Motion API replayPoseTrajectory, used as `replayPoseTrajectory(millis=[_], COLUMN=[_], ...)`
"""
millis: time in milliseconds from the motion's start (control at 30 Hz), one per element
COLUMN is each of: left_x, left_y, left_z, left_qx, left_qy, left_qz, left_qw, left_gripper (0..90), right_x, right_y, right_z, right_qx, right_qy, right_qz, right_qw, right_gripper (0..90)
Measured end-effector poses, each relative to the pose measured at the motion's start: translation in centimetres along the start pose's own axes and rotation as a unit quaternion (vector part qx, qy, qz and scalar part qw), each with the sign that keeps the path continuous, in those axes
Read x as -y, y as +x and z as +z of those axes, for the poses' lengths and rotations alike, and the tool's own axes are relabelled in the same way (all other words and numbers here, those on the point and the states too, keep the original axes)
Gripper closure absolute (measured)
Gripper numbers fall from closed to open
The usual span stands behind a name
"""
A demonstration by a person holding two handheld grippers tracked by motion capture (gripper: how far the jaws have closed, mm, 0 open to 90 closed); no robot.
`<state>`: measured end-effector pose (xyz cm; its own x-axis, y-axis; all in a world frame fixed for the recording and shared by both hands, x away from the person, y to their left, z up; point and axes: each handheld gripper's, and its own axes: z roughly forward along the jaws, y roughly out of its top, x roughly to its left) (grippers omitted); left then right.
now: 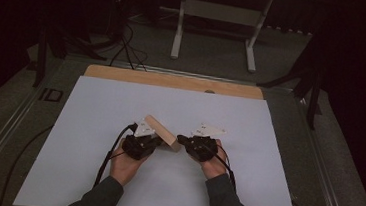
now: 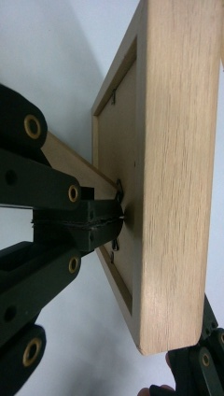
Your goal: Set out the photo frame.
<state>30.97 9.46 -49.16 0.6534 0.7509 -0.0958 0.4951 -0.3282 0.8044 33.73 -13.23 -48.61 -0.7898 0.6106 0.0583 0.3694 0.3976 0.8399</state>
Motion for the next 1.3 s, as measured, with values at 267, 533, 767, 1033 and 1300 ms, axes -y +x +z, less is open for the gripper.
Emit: replayPoseTrajectory(millis=[267,533,767,1033,1300], left_x=[0.1,0.1,0.2,0.4,0.4], left_y=[-0.1,-0.1,-0.3,-0.4,0.0], left_z=[0.2,0.2,0.2,0.1,0.0], left_qx=[-0.001,0.001,0.003,0.004,-0.001], left_qy=[0.004,0.006,0.007,0.009,0.008], left_qz=[0.001,-0.002,-0.001,0.002,-0.003], left_qw=[1.0000,1.0000,1.0000,1.0000,1.0000], left_gripper=[89.6,89.6,89.6,89.6,89.6], right_x=[0.0,0.1,0.1,0.1,0.1], right_y=[0.3,0.6,0.8,1.0,1.4], right_z=[0.0,-0.1,0.0,-0.1,0.0], right_qx=[-0.004,-0.008,-0.011,-0.014,-0.022], right_qy=[0.003,0.005,0.005,0.007,0.008], right_qz=[-0.003,-0.007,-0.007,-0.010,-0.013], right_qw=[1.0000,0.9999,0.9999,0.9998,0.9996], right_gripper=[89.9,89.9,89.9,89.9,89.9])
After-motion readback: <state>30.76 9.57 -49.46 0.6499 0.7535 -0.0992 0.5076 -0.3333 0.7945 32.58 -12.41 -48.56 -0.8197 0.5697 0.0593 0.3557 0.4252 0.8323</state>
